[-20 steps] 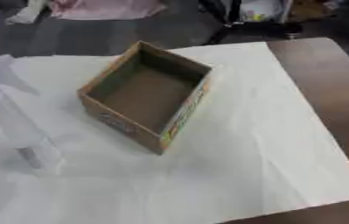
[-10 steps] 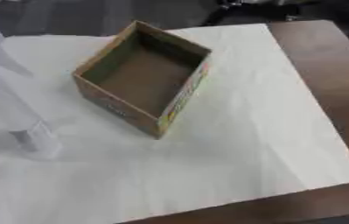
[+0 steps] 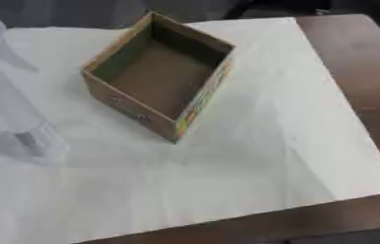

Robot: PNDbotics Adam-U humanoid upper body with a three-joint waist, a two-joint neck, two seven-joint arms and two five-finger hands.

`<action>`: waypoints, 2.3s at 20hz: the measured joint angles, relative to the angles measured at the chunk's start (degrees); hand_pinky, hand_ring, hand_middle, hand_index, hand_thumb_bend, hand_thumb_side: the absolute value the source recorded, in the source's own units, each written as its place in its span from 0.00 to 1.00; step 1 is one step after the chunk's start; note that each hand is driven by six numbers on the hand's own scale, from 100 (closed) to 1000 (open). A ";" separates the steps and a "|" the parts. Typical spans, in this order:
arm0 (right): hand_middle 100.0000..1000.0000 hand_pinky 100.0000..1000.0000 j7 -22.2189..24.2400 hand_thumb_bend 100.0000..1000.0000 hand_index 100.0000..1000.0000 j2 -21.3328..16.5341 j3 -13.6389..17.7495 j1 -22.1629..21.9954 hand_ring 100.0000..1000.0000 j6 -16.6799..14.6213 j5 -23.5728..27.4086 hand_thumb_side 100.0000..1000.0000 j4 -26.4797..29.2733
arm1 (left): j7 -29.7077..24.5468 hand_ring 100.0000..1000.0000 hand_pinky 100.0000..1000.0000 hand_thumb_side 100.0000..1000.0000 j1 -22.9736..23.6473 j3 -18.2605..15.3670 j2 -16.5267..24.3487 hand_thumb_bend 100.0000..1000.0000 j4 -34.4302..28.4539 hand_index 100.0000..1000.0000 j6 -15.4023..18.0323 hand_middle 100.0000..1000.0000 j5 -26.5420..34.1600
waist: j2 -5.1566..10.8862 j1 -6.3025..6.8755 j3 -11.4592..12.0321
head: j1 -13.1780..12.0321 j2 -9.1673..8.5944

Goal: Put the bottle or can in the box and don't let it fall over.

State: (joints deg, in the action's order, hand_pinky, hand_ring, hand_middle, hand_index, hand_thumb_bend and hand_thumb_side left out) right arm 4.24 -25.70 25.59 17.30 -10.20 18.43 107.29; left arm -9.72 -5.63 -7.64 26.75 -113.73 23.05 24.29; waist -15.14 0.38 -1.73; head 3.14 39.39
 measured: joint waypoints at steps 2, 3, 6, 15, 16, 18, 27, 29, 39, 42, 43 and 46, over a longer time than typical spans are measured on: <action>0.79 0.79 -0.67 0.00 0.91 0.00 0.89 -0.92 1.00 0.05 0.00 0.40 -0.40 | 0.17 0.93 0.52 0.69 0.04 -0.02 0.29 0.00 0.00 0.86 0.16 0.71 0.00 | 0.30 0.01 0.24 | 0.00 0.38; 0.78 0.79 -0.96 0.00 0.90 0.00 1.32 -1.37 1.00 0.18 0.00 0.39 -0.49 | 0.29 0.92 0.52 0.68 0.04 -0.03 0.60 0.00 0.00 0.85 0.28 0.69 0.12 | 0.33 0.02 0.59 | 0.00 0.47; 0.78 0.78 -1.92 0.00 0.90 0.00 2.30 -1.95 1.00 0.79 -0.16 0.39 -0.65 | 1.06 0.92 0.52 0.67 0.12 -0.26 2.12 0.00 0.00 0.84 1.06 0.69 1.30 | 0.45 -0.05 1.08 | 0.00 0.89; 0.78 0.78 -2.54 0.00 0.90 -2.42 2.45 -2.14 1.00 0.69 -0.52 0.35 -1.30 | 1.24 0.94 0.54 0.66 1.53 -0.39 11.88 0.00 0.00 0.87 6.83 0.72 4.02 | 1.34 0.32 0.64 | 1.06 1.89; 0.78 0.78 -2.60 0.00 0.90 -2.59 2.43 -2.14 1.00 0.62 -0.52 0.35 -1.38 | 1.25 0.94 0.54 0.66 1.62 -0.41 13.01 0.00 0.00 0.87 7.52 0.72 4.16 | 1.58 0.42 0.60 | 1.16 1.89; 0.78 0.78 -2.67 0.00 0.90 -2.88 2.35 -2.17 1.00 0.52 -0.52 0.35 -1.51 | 1.45 0.93 0.55 0.66 1.85 -0.72 15.77 0.00 0.00 0.87 8.80 0.72 4.46 | 1.93 0.41 0.56 | 1.49 1.91; 0.78 0.78 -3.24 0.00 0.90 -3.62 2.13 -3.20 1.00 0.07 -0.52 0.34 -2.37 | 0.37 0.98 0.64 0.69 2.54 -2.00 30.55 0.00 -0.01 0.90 9.69 0.78 0.74 | 3.82 -0.46 1.44 | 3.04 3.38; 0.78 0.78 -3.77 0.00 0.90 -3.98 1.95 -3.24 1.00 0.08 -0.52 0.33 -2.63 | -0.77 0.99 0.67 0.71 2.34 -2.11 33.32 0.00 -0.01 0.92 8.55 0.79 -1.58 | 3.89 -0.47 1.61 | 2.81 3.39; 0.78 0.78 -3.02 0.00 0.90 -4.91 0.85 -3.01 1.00 0.25 -1.11 0.26 -2.95 | -7.11 0.98 0.75 0.72 -3.28 -0.58 40.93 0.00 -0.06 0.91 1.42 0.80 -12.28 | 4.07 -0.25 2.19 | -2.36 2.88; 0.78 0.78 -2.68 0.00 0.89 -5.25 0.57 -3.00 1.00 0.15 -1.53 0.26 -2.97 | -7.84 0.96 0.79 0.79 -6.17 0.96 42.81 0.00 -0.12 0.91 1.27 0.80 -13.82 | 4.07 0.27 2.33 | -2.04 2.80; 0.77 0.78 -2.67 0.00 0.89 -5.29 0.45 -2.92 1.00 0.14 -1.54 0.26 -2.97 | -9.41 0.96 0.80 0.80 -7.04 1.65 43.47 0.00 -0.20 0.91 1.37 0.81 -14.32 | 4.07 0.42 2.44 | -1.80 2.80; 0.77 0.78 -2.68 0.00 0.89 -5.32 0.09 -2.63 1.00 0.14 -1.54 0.25 -2.97 | -16.91 0.96 0.81 0.82 -9.56 3.26 44.89 0.00 -0.37 0.92 1.35 0.81 -15.35 | 4.08 0.62 2.60 | -1.09 2.77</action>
State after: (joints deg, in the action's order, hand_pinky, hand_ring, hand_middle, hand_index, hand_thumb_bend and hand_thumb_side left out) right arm 1.56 -31.02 25.68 14.67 -10.06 16.89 104.33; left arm -26.63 -15.19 -4.38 71.64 -114.10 24.40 8.93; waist -11.07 1.00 0.87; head 2.05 42.15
